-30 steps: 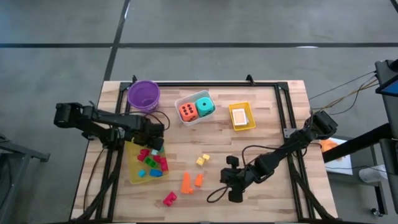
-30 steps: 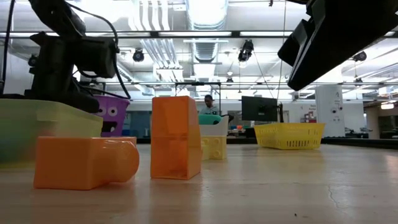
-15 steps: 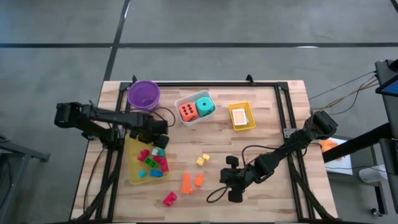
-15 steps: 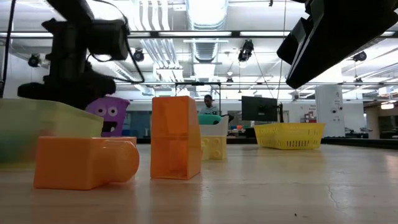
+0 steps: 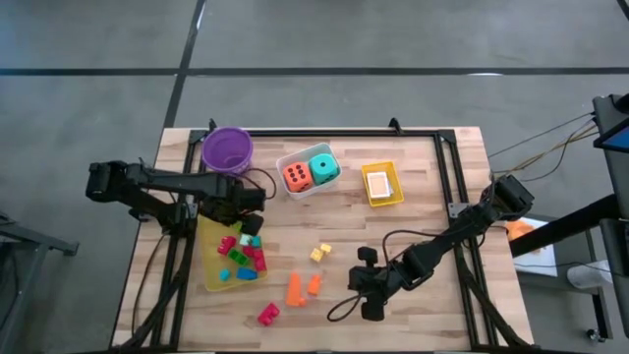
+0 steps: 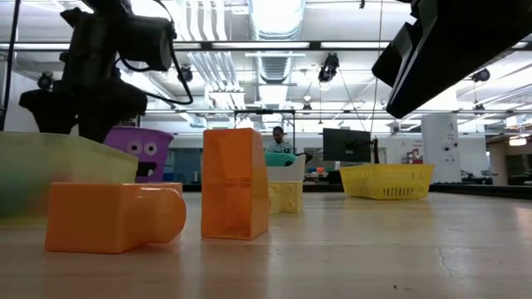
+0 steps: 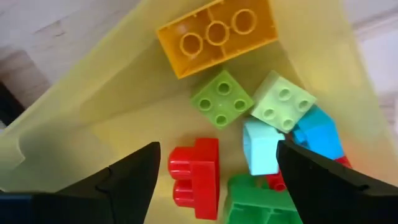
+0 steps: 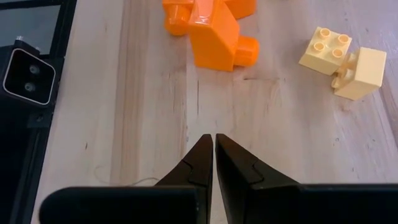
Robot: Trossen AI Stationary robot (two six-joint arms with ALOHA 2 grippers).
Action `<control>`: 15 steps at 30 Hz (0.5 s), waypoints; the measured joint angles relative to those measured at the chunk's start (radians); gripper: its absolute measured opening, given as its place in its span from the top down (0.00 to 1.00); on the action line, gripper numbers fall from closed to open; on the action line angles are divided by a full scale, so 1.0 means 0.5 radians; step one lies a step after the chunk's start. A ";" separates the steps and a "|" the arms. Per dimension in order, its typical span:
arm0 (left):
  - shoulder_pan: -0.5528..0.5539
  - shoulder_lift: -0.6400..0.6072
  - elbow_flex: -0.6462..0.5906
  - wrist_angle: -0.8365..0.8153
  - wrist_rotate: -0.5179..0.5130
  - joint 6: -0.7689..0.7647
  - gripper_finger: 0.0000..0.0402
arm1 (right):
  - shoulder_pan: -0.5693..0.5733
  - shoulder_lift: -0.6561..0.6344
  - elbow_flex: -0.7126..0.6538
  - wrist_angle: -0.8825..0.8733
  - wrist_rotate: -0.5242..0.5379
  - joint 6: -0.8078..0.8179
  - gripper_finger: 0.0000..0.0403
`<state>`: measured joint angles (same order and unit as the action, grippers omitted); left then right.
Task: Pick & Place Toys
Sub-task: Put the red game piece into the light yellow bin
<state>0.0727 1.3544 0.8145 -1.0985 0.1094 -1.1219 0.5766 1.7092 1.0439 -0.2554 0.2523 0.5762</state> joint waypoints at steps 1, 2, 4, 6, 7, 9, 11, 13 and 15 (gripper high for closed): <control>0.000 -0.001 0.013 -0.004 0.011 0.020 0.19 | 0.000 0.000 0.000 0.000 0.000 0.000 0.95; 0.000 -0.001 0.030 -0.006 0.030 0.065 0.19 | -0.001 0.000 -0.001 0.000 0.000 0.000 0.95; -0.007 -0.001 0.087 -0.011 0.052 0.200 0.20 | -0.001 0.000 0.000 0.000 0.000 -0.001 0.95; -0.041 -0.002 0.163 -0.009 0.085 0.329 0.22 | -0.002 0.000 0.005 0.000 0.000 -0.008 0.95; -0.073 -0.002 0.204 -0.004 0.090 0.378 0.23 | -0.002 0.000 0.008 -0.001 0.000 -0.014 0.95; -0.167 -0.002 0.294 0.043 0.094 0.476 0.27 | -0.002 0.000 0.014 -0.002 0.000 -0.024 0.95; -0.293 0.000 0.383 0.131 0.096 0.589 0.31 | -0.002 0.000 0.019 -0.005 0.000 -0.031 0.95; -0.448 0.005 0.468 0.248 0.094 0.670 0.34 | -0.002 0.000 0.020 -0.005 0.000 -0.033 0.95; -0.607 0.008 0.529 0.415 0.091 0.721 0.36 | -0.001 0.000 0.020 -0.008 0.001 -0.030 0.95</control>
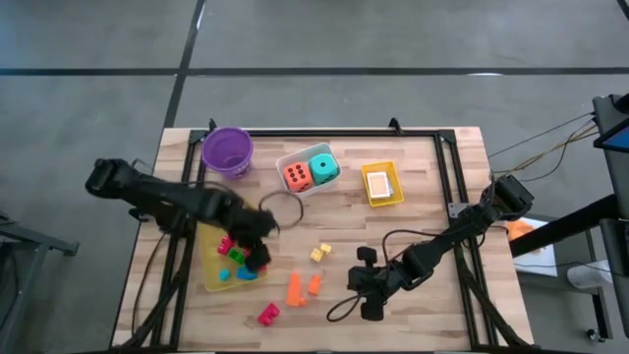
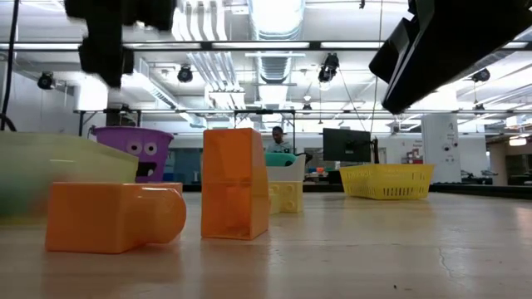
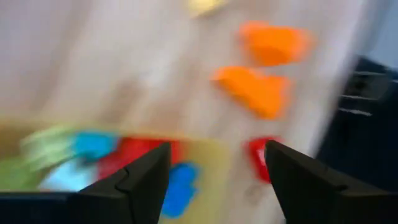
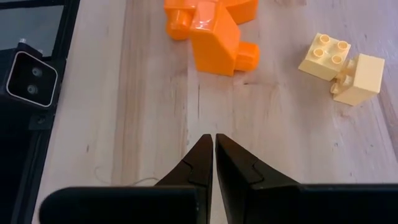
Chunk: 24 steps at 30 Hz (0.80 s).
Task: Pick & Place Toys
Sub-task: Put the red game piece into the light yellow bin
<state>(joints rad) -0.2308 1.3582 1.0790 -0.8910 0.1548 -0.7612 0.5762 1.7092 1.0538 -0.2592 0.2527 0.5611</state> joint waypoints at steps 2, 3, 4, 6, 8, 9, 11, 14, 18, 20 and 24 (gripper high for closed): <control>-0.144 0.000 0.032 0.194 -0.045 -0.045 0.38 | 0.000 0.000 0.000 -0.004 0.001 0.024 0.95; -0.203 0.000 0.039 0.300 -0.088 -0.121 0.39 | 0.000 0.000 0.000 -0.004 0.001 0.039 0.95; -0.253 0.000 0.039 0.386 -0.133 -0.226 0.40 | 0.000 0.000 0.000 -0.004 0.002 0.052 0.95; -0.329 0.001 0.027 0.511 -0.204 -0.487 0.42 | 0.000 0.000 0.001 -0.003 0.001 0.063 0.95; -0.401 0.019 0.026 0.549 -0.220 -0.665 0.45 | 0.001 0.000 0.005 0.002 0.002 0.067 0.95; -0.440 0.035 0.030 0.551 -0.209 -0.713 0.46 | 0.001 0.000 0.009 0.004 0.001 0.068 0.95; -0.527 0.080 0.033 0.549 -0.166 -0.727 0.49 | 0.001 0.000 0.012 0.006 0.002 0.064 0.95; -0.639 0.163 0.046 0.548 -0.145 -0.733 0.54 | 0.001 0.000 0.012 0.005 0.002 0.030 0.95; -0.718 0.305 0.130 0.544 -0.154 -0.748 0.61 | -0.001 0.000 0.012 0.005 0.002 -0.014 0.95; -0.746 0.391 0.219 0.530 -0.162 -0.745 0.64 | -0.001 0.000 0.012 0.005 0.002 -0.044 0.95; -0.765 0.573 0.447 0.297 -0.165 -0.732 0.70 | -0.001 -0.001 0.012 0.005 0.001 -0.088 0.95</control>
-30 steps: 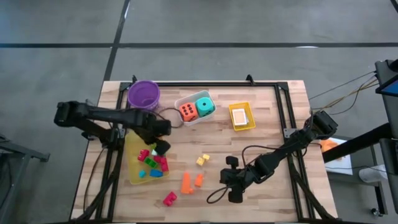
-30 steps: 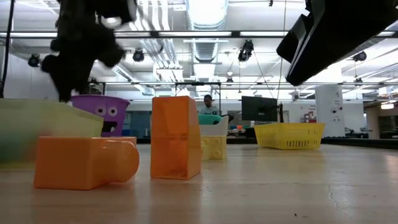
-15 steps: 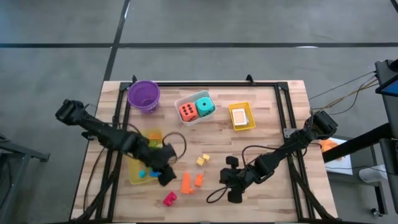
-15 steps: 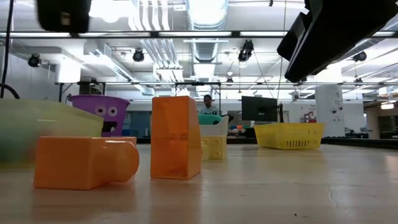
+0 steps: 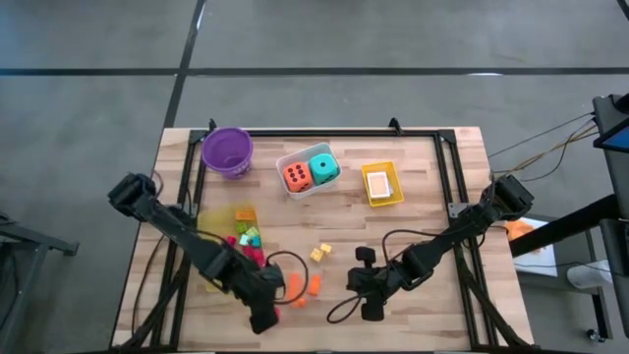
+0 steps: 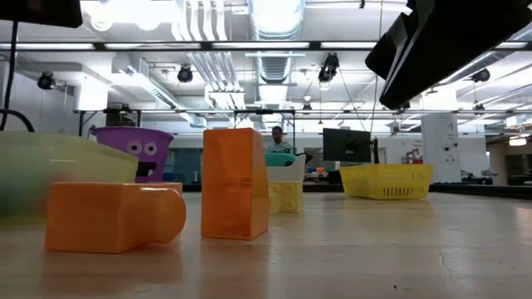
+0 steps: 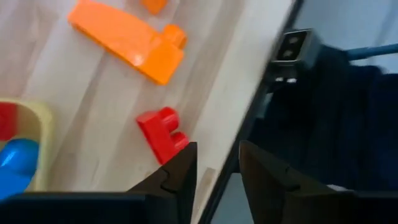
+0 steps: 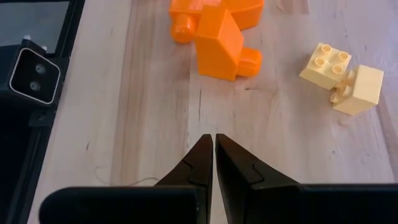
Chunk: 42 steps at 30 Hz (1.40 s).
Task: Pick & Place Toys
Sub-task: Put the red game piece into the light yellow bin
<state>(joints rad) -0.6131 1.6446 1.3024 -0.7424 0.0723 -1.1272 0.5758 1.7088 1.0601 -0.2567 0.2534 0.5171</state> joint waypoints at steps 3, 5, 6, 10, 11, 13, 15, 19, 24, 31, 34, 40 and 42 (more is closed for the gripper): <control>-0.001 0.127 0.185 -0.221 -0.003 -0.001 0.72 | 0.000 0.000 0.011 -0.001 -0.001 -0.010 0.95; -0.005 0.203 0.284 -0.292 -0.003 -0.011 0.73 | 0.000 0.000 0.020 -0.001 -0.001 -0.037 0.95; -0.007 0.242 0.328 -0.310 -0.003 -0.015 0.73 | 0.000 0.000 0.025 0.000 -0.002 -0.055 0.95; -0.016 0.344 0.422 -0.307 -0.002 0.053 0.73 | 0.000 0.000 0.030 -0.001 -0.005 -0.089 0.95; -0.020 0.359 0.426 -0.306 -0.003 0.080 0.73 | 0.000 -0.001 0.030 -0.001 -0.020 -0.101 0.95; -0.028 0.385 0.421 -0.307 -0.003 0.140 0.73 | 0.000 -0.001 0.030 -0.001 -0.044 -0.114 0.95; -0.036 0.393 0.388 -0.308 -0.002 0.176 0.73 | 0.000 -0.001 0.030 -0.001 -0.047 -0.125 0.95; -0.041 0.393 0.282 -0.308 0.024 0.110 0.73 | -0.003 -0.001 0.030 0.000 -0.048 -0.149 0.95; -0.035 0.393 0.144 -0.278 0.106 -0.093 0.73 | -0.015 -0.001 0.030 0.001 -0.052 -0.153 0.95; -0.035 0.393 -0.001 -0.049 0.281 -0.204 0.57 | -0.028 -0.001 0.030 0.003 -0.052 -0.159 0.95; -0.035 0.393 -0.011 0.040 0.285 -0.205 0.46 | -0.028 -0.001 0.030 0.003 -0.052 -0.159 0.95; -0.032 0.393 -0.012 0.060 0.233 -0.310 0.33 | -0.028 -0.001 0.030 0.004 -0.052 -0.163 0.95; -0.032 0.393 -0.014 0.018 0.199 -0.413 0.32 | -0.028 -0.001 0.030 0.004 -0.052 -0.167 0.95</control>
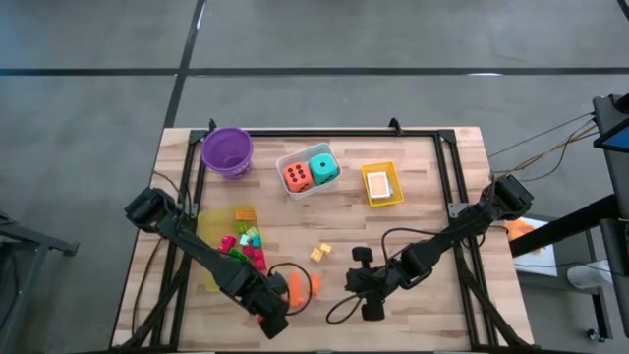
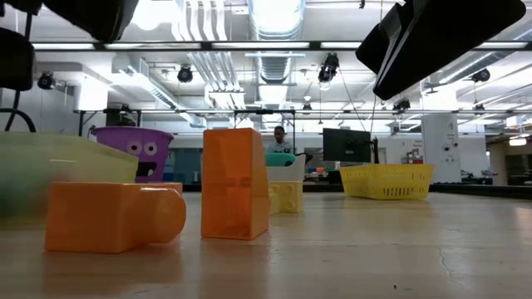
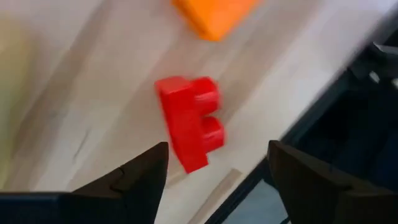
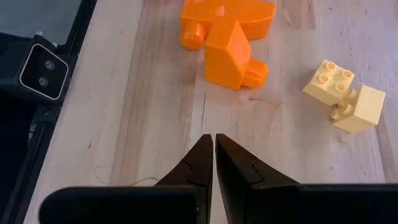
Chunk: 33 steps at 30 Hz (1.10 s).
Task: Pick & Place Toys
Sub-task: Put the red game piece into the light yellow bin
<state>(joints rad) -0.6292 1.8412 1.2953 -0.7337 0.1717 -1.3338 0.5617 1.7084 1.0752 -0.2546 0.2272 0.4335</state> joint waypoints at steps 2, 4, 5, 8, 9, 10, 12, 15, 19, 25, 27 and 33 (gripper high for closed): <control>0.001 0.000 0.000 -0.064 -0.012 -0.151 0.31 | 0.001 0.000 0.000 0.000 0.000 0.000 0.95; 0.000 0.000 -0.001 -0.120 -0.046 -0.210 0.31 | 0.001 0.000 0.000 0.001 0.000 0.000 0.95; -0.006 0.000 -0.002 -0.132 -0.061 -0.216 0.31 | 0.001 0.000 0.000 0.001 0.000 0.000 0.95; -0.021 0.000 -0.002 -0.129 -0.104 -0.248 0.31 | 0.001 0.000 0.000 0.001 0.000 0.000 0.95; -0.023 0.000 -0.002 -0.120 -0.118 -0.261 0.31 | 0.001 0.000 0.000 0.001 0.000 0.000 0.95; -0.027 0.000 -0.001 -0.114 -0.128 -0.268 0.31 | 0.002 0.000 0.000 0.001 0.000 0.000 0.95; -0.035 0.000 0.001 -0.103 -0.149 -0.275 0.31 | 0.002 0.000 0.000 0.001 0.000 0.000 0.95; -0.051 0.028 0.003 -0.096 -0.145 -0.323 0.31 | 0.002 0.000 0.000 0.002 0.000 0.000 0.95; -0.071 0.115 0.046 -0.087 -0.134 -0.308 0.31 | 0.002 0.000 0.001 0.001 0.001 -0.001 0.95; -0.071 0.242 0.215 -0.218 -0.106 -0.146 0.31 | -0.003 0.000 0.001 0.009 0.001 -0.021 0.95; -0.072 0.259 0.230 -0.261 -0.105 -0.123 0.31 | -0.003 0.000 0.001 0.010 0.001 -0.020 0.95; -0.071 0.300 0.212 -0.256 -0.127 -0.091 0.31 | -0.003 0.000 0.001 0.009 0.001 -0.016 0.95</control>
<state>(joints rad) -0.6647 1.9914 1.4014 -0.8618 0.1081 -1.3792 0.5602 1.7084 1.0756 -0.2501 0.2274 0.4254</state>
